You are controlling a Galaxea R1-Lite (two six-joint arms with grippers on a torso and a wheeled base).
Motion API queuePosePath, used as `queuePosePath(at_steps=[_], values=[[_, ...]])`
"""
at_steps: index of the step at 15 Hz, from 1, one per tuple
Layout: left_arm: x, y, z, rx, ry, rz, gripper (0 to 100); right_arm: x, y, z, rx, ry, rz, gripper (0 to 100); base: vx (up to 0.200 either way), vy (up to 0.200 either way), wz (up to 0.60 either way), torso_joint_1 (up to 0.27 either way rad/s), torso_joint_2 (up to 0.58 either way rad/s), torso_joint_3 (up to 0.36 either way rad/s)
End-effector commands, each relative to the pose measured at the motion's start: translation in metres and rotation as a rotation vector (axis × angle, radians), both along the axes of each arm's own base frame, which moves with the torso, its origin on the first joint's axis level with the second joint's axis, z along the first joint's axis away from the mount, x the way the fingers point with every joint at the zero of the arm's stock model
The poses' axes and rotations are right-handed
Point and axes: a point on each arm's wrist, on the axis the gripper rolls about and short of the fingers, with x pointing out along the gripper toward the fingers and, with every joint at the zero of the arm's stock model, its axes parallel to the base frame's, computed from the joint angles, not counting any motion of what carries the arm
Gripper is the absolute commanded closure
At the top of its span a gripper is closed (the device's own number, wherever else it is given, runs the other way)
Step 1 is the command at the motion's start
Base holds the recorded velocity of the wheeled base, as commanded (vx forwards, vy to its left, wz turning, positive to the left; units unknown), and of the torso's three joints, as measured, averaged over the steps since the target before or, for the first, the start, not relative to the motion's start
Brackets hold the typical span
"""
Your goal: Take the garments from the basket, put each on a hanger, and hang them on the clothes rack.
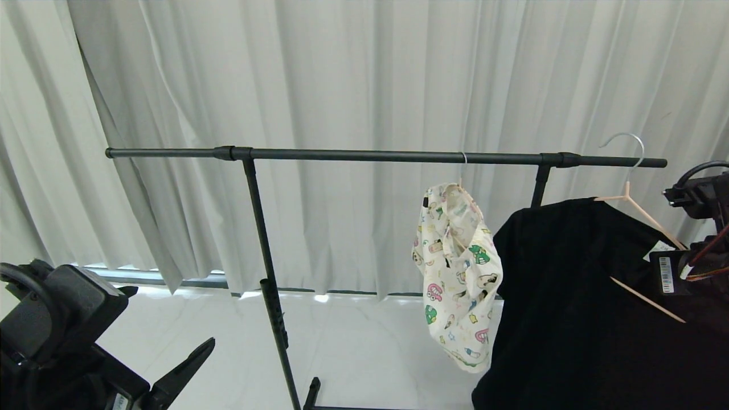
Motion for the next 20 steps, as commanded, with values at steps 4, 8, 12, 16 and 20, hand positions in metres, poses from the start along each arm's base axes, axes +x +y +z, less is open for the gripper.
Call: queuePosePath(at_steps=[4, 8, 12, 16, 20], values=[[0.0, 0.0, 0.0, -0.001, -0.001, -0.004, 0, 0.001, 0.002, -0.001, 0.0, 0.003, 0.008, 100, 0.2, 0.0, 0.0, 0.011, 0.0, 0.001], [-0.001, 0.0, 0.0, 0.001, 0.0, -0.004, 0, 0.001, 0.002, -0.001, -0.001, 0.006, 0.008, 100, 0.2, 0.0, 0.0, 0.006, 0.01, 0.002], [-0.001, 0.0, -0.001, 0.0, 0.0, -0.005, 0, 0.007, 0.004, -0.006, -0.007, 0.02, 0.007, 100, 0.2, 0.0, 0.0, 0.0, 0.0, 0.002], [-0.002, 0.0, -0.001, 0.0, -0.001, -0.01, 0, 0.014, 0.015, -0.016, -0.028, 0.042, 0.022, 100, 0.05, 0.0, 0.0, 0.001, 0.0, 0.002], [-0.003, 0.001, 0.0, -0.003, -0.007, -0.01, 0, 0.036, 0.028, -0.037, -0.057, 0.048, -0.011, 100, 0.0, 0.0, 0.0, 0.0, 0.0, 0.0]])
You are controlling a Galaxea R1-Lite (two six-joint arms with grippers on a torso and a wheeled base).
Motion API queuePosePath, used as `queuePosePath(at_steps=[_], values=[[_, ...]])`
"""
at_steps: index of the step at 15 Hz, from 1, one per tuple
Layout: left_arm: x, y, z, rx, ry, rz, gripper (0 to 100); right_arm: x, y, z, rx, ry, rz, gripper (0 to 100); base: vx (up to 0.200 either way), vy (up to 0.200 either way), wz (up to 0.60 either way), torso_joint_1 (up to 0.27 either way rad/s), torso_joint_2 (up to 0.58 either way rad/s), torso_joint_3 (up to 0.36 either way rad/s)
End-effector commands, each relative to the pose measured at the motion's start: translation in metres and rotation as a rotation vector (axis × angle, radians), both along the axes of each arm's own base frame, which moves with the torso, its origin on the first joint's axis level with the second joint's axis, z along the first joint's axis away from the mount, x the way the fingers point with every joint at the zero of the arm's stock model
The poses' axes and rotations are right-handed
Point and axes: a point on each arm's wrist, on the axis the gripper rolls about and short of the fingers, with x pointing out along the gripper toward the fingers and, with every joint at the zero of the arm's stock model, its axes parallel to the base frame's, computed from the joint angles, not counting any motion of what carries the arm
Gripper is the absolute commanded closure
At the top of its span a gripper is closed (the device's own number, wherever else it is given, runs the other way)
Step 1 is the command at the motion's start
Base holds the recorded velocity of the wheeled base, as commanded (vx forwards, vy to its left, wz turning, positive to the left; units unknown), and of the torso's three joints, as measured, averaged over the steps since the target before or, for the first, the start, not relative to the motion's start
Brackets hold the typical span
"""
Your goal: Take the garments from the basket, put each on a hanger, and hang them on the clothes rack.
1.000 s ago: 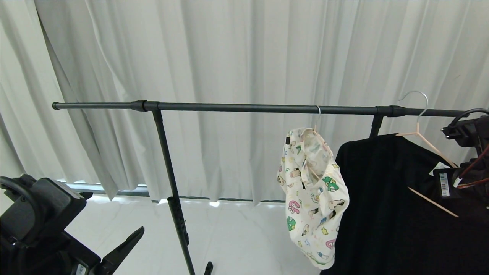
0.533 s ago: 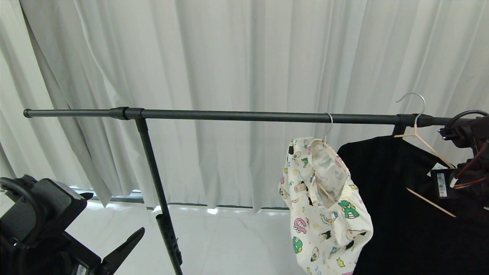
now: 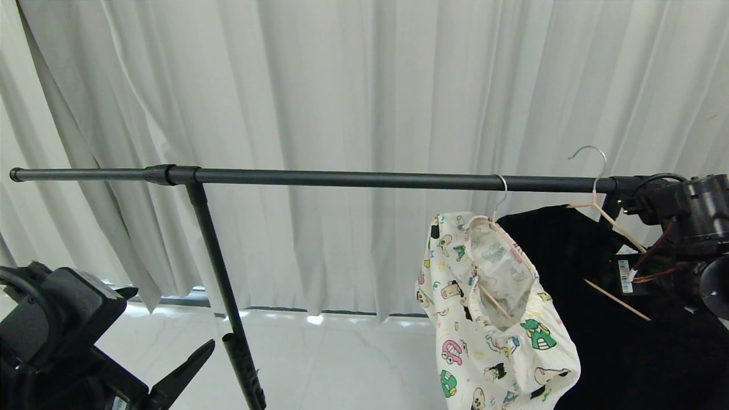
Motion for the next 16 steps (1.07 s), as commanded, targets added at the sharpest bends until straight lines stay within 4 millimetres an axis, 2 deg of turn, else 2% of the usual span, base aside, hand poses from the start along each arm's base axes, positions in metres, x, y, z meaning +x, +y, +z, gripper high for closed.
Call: queuePosePath(at_steps=[1, 9, 10, 13, 16], values=[[-0.001, 0.001, 0.001, -0.004, -0.006, 0.001, 0, 0.013, 0.006, -0.018, -0.037, 0.047, -0.017, 100, 0.0, 0.0, 0.0, 0.0, 0.0, 0.0], [-0.004, 0.002, -0.003, 0.005, 0.0, -0.001, 0, 0.007, 0.004, -0.031, -0.038, 0.084, -0.035, 100, 0.0, 0.0, 0.0, 0.0, 0.0, 0.0], [-0.004, 0.002, -0.003, 0.005, 0.0, -0.001, 0, 0.007, 0.004, -0.03, -0.033, 0.08, -0.037, 0, 0.0, 0.0, 0.0, 0.0, 0.0, 0.0], [-0.004, 0.002, -0.003, 0.005, 0.0, -0.001, 0, 0.002, 0.004, -0.024, -0.018, 0.053, -0.031, 0, 0.0, 0.0, 0.0, 0.0, 0.0, 0.0], [-0.007, 0.004, -0.006, 0.005, 0.001, -0.001, 0, -0.019, 0.0, 0.001, 0.023, -0.034, -0.005, 0, 0.0, 0.0, 0.0, 0.0, 0.0, 0.0]])
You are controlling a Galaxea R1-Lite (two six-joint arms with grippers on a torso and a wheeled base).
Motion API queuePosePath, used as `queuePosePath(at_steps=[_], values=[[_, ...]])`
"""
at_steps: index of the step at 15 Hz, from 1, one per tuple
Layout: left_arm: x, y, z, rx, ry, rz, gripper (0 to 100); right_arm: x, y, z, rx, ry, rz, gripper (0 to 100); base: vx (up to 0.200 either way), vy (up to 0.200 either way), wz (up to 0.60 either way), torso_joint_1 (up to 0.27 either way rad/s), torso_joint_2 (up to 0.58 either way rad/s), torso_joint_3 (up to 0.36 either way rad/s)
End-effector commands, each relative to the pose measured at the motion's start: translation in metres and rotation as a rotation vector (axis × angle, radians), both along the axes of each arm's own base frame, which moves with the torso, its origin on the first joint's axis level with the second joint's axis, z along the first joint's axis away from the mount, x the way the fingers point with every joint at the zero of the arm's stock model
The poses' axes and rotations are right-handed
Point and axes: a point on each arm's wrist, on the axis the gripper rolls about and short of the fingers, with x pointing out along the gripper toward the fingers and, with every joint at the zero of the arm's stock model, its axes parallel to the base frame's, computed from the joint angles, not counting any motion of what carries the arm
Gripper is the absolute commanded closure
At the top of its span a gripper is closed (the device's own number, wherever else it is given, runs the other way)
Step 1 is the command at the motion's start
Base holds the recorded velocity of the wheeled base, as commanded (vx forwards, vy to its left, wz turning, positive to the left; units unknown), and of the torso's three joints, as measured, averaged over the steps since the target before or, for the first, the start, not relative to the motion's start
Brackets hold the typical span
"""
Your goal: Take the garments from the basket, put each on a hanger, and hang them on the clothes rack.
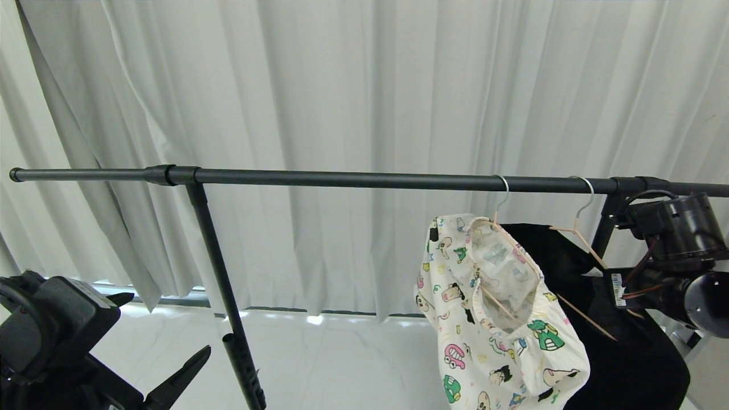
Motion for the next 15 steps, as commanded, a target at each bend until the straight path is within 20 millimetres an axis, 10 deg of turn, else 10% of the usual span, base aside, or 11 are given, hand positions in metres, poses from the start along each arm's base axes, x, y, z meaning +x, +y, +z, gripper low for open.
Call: queuePosePath(at_steps=[1, 15], values=[[-0.003, 0.002, -0.004, 0.003, 0.004, 0.0, 0, -0.021, -0.007, 0.021, 0.037, -0.073, 0.016, 0, 0.0, 0.0, 0.0, 0.0, 0.0, 0.0], [-0.032, 0.027, -0.036, 0.031, -0.004, 0.153, 0, -0.127, -0.043, 0.023, 0.114, -0.132, 0.348, 0, 0.0, 0.0, 0.0, 0.0, 0.0, 0.0]])
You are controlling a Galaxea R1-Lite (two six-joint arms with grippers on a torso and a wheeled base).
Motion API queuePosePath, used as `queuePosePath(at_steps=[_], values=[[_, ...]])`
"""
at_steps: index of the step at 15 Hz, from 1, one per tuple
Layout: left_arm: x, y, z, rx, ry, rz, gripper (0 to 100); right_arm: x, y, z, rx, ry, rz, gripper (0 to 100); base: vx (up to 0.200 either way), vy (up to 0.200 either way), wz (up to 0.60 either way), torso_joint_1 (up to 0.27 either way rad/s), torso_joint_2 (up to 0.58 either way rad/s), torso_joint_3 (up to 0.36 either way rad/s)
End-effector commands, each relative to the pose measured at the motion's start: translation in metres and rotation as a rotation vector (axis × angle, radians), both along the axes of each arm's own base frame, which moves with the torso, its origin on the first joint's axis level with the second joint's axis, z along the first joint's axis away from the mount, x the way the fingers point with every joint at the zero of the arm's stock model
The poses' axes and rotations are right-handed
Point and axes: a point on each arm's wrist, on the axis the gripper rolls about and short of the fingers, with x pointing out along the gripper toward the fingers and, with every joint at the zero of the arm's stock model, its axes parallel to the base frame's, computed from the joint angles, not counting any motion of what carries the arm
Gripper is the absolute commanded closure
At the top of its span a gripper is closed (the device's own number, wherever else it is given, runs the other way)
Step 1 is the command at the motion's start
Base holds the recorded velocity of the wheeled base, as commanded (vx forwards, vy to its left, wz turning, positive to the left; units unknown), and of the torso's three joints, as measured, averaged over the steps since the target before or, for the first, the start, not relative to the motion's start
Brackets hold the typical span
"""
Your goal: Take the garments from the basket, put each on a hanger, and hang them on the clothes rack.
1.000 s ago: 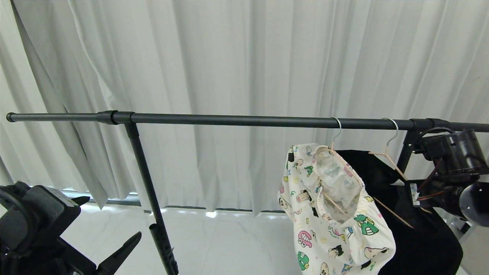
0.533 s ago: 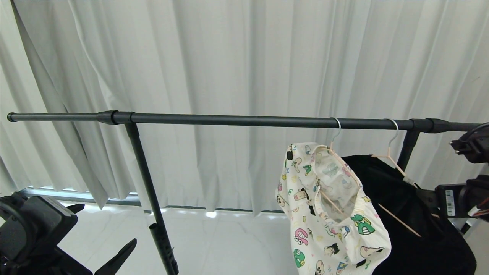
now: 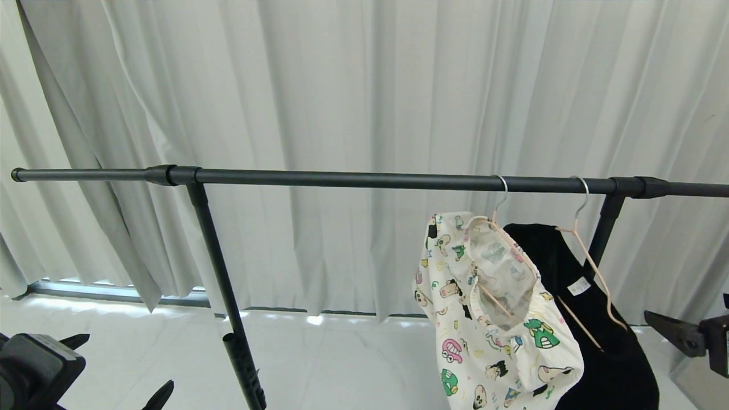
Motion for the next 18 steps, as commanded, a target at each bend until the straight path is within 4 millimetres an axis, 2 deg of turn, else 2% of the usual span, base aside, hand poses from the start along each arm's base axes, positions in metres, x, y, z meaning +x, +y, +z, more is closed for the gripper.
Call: queuePosePath(at_steps=[1, 4, 5, 6, 9, 10, 11, 18], values=[[-0.011, 0.009, -0.012, 0.005, -0.009, 0.063, 0, -0.018, -0.009, -0.012, -0.015, -0.006, -0.003, 0, 0.0, 0.0, 0.0, 0.0, 0.0, 0.0], [-0.034, 0.03, -0.053, 0.026, 0.047, 0.364, 0, -0.037, -0.03, -0.04, -0.116, 0.09, -0.188, 0, 0.0, 0.0, 0.0, 0.0, 0.0, 0.0], [-0.039, 0.033, -0.056, 0.025, 0.055, 0.426, 0, -0.041, -0.033, -0.043, -0.131, 0.116, -0.225, 0, 0.0, 0.0, 0.0, 0.0, 0.0, 0.0], [-0.044, 0.036, -0.058, 0.017, 0.112, 0.543, 0, -0.057, -0.042, -0.052, -0.158, 0.191, -0.302, 0, 0.0, 0.0, 0.0, 0.0, 0.0, 0.0], [-0.042, 0.036, -0.059, -0.005, 0.14, 0.551, 0, -0.085, -0.048, -0.08, -0.196, 0.282, -0.33, 0, 0.0, 0.0, 0.0, 0.0, 0.0, 0.0], [-0.04, 0.036, -0.059, -0.001, 0.156, 0.551, 0, -0.095, -0.05, -0.095, -0.238, 0.295, -0.345, 0, 0.0, 0.0, 0.0, 0.0, 0.0, 0.0], [-0.038, 0.037, -0.06, 0.003, 0.183, 0.553, 0, -0.097, -0.05, -0.097, -0.256, 0.281, -0.361, 0, 0.0, 0.0, 0.0, 0.0, 0.0, 0.0], [-0.034, 0.036, -0.063, -0.052, 0.235, 0.553, 0, -0.097, -0.051, -0.097, -0.255, 0.294, -0.406, 0, -0.2, 0.0, 0.0, 0.003, 0.0, 0.0]])
